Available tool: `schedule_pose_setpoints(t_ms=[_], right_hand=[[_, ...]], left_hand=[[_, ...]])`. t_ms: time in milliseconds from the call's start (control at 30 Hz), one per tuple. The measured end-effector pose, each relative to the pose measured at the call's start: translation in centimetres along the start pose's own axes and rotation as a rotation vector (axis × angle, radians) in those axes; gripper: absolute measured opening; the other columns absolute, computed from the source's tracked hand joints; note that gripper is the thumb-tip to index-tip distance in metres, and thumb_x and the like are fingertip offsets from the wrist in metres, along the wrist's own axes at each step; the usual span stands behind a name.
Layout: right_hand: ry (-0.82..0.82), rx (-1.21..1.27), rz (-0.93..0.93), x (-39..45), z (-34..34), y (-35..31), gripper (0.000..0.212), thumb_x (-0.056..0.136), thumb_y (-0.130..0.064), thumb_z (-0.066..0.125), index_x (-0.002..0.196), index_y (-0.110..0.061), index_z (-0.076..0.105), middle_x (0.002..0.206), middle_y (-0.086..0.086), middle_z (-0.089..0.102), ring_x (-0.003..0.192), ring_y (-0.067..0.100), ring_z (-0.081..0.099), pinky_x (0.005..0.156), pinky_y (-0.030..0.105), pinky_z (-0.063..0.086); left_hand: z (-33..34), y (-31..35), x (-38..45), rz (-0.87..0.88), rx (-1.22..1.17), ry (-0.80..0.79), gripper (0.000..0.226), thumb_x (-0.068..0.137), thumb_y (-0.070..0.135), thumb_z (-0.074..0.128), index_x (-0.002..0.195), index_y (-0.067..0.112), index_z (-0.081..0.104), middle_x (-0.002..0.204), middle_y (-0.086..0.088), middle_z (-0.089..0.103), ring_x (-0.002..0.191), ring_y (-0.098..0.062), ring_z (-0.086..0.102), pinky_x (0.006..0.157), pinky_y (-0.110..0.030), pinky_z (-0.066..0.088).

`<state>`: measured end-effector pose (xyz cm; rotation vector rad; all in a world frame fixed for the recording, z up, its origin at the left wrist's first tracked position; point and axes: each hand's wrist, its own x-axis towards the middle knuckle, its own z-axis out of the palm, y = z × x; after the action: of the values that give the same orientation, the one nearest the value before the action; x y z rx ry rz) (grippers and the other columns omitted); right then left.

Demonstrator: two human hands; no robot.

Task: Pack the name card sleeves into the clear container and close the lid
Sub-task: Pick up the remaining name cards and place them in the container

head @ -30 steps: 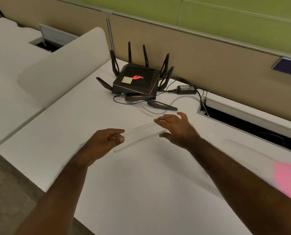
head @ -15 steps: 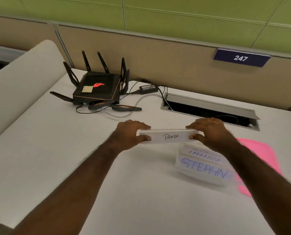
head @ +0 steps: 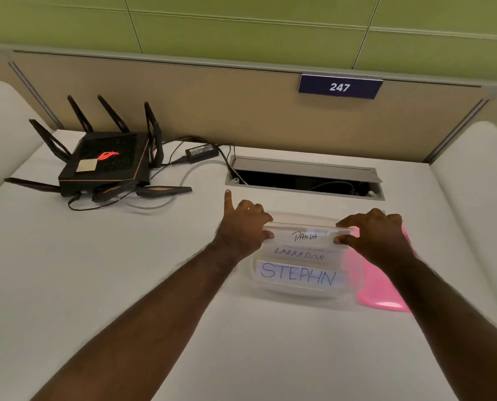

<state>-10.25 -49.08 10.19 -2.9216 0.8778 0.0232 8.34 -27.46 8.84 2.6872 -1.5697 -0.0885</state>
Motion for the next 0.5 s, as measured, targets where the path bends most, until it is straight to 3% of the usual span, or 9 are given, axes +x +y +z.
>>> schedule_pose_setpoints(t_ms=[167, 500], right_hand=[[0.013, -0.093, -0.009, -0.4, 1.8, 0.6, 0.038, 0.079, -0.055, 0.067, 0.111, -0.035, 0.069, 0.111, -0.002, 0.072, 0.107, 0.022, 0.057, 0.093, 0.042, 0.032], [-0.055, -0.277, -0.096, 0.4, 4.4, 0.0, 0.039, 0.079, -0.051, 0.069, 0.107, -0.025, 0.073, 0.109, 0.003, 0.067, 0.106, 0.027, 0.055, 0.09, 0.044, 0.036]], left_hand=[[1.1, 1.7, 0.9, 0.033, 0.12, -0.052, 0.042, 0.09, 0.052, 0.053, 0.123, 0.028, 0.064, 0.129, 0.001, 0.063, 0.138, -0.028, 0.037, 0.108, -0.067, -0.014], [2.9, 3.6, 2.4, -0.027, 0.268, -0.221, 0.038, 0.091, 0.048, 0.052, 0.122, 0.028, 0.063, 0.132, -0.003, 0.06, 0.143, -0.034, 0.029, 0.106, -0.074, -0.011]])
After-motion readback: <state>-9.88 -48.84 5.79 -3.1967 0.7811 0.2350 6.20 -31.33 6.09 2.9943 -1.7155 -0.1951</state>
